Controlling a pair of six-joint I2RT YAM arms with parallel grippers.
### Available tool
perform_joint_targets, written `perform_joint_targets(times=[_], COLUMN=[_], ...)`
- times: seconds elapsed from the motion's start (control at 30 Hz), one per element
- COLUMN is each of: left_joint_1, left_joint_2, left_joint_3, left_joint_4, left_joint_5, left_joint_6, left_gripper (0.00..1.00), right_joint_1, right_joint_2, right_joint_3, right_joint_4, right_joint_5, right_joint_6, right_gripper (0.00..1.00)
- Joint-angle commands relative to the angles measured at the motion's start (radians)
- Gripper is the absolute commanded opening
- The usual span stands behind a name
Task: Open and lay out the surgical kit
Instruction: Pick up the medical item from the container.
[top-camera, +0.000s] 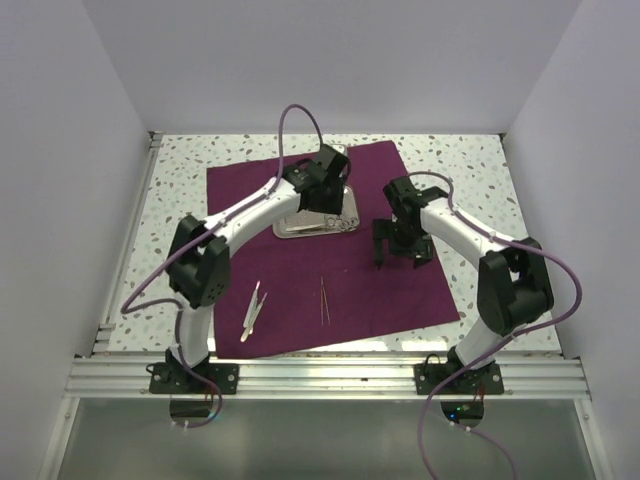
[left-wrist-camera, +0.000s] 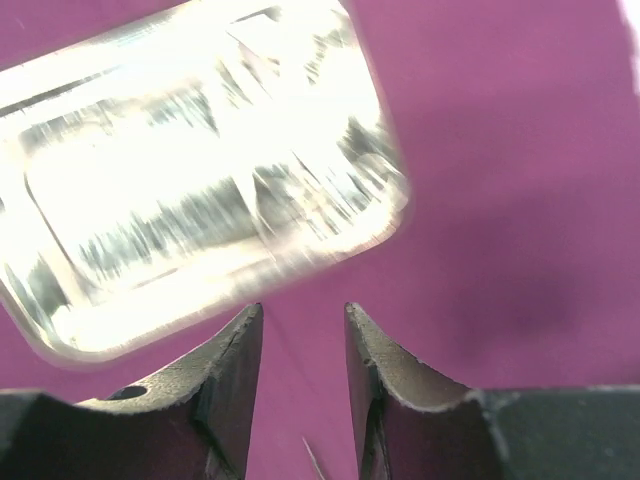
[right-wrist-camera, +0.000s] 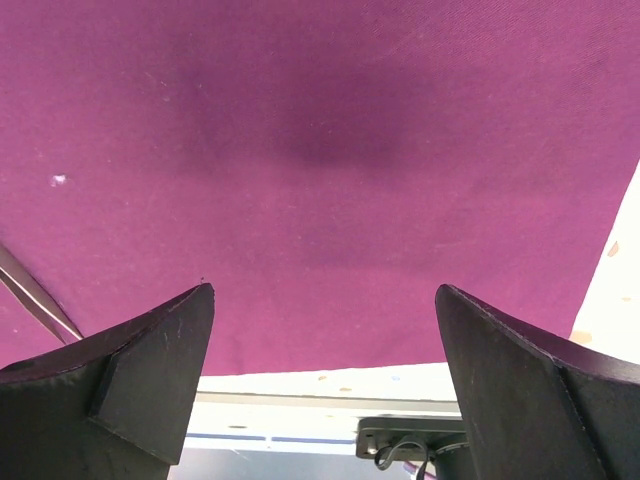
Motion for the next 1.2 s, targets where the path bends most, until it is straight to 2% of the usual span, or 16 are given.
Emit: perform_joint_targets(times=[0.0,0.17,0.37,0.73,0.93,1.0,1.03,1.17], left_joint_1=[0.069,0.096,0.114,0.14,0.14,0.14,0.142,0.146], left_joint_2=[0.163,0.342,0.433,0.445,0.506,0.539,0.558,0.56], left_joint_3=[0.122,0.284,0.378,0.326,0.367,0.408,0.425,0.478], left_joint_4=[-0.024,-0.026,-0.015,-0.006,-0.027,-0.043,-0.047,-0.04], left_joint_5=[-0.036,-0.048,-0.048,-0.008,0.007,0.01,0.01,-0.01], left_joint_6=[0.126,0.18,0.213,0.202,0.206,0.209,0.209,0.202], left_gripper=[0.41,0.41,0.41,0.4,0.27,0.14,0.01,0.0], right_joint_1=[-0.01,-0.037,-0.1,-0.13,-0.136,-0.139,-0.14,-0.142], right_joint_2=[-0.016,-0.006,0.041,0.139,0.155,0.155,0.152,0.141], right_joint_3=[0.051,0.088,0.148,0.213,0.216,0.211,0.208,0.196], right_joint_4=[-0.03,-0.061,-0.07,-0.072,-0.07,-0.067,-0.067,-0.06], right_joint_5=[0.034,0.081,0.064,0.012,-0.008,-0.011,-0.013,-0.018], right_joint_6=[0.004,-0.03,-0.05,-0.065,-0.065,-0.065,-0.065,-0.064], right_gripper=[0.96,0.97,0.97,0.97,0.96,0.96,0.96,0.96])
